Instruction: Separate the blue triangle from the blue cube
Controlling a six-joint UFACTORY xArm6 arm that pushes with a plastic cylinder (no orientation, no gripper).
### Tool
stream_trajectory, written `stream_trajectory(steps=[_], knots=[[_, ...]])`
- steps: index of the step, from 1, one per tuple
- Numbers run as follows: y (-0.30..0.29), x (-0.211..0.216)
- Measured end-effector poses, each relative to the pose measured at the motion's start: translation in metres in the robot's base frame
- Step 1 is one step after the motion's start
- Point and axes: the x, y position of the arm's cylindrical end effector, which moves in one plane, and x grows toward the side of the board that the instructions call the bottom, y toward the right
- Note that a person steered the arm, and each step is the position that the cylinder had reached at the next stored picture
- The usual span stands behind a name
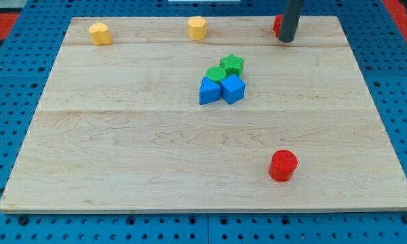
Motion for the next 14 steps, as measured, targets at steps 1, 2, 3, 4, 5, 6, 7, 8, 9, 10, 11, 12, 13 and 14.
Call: stream_trajectory(steps=[1, 2, 3, 4, 5, 6, 7, 8, 9, 10, 11, 12, 13, 14], knots=[[-0.001, 0.007], [-0.003, 0.019], [-0.020, 0.064], [-0.039, 0.102], [-0.108, 0.144], [-0.194, 0.167], [-0.244, 0.155], [-0.290, 0.170], [-0.281, 0.189], [-0.281, 0.192], [-0.281, 0.192], [-0.281, 0.192], [-0.282, 0.192], [-0.287, 0.193]])
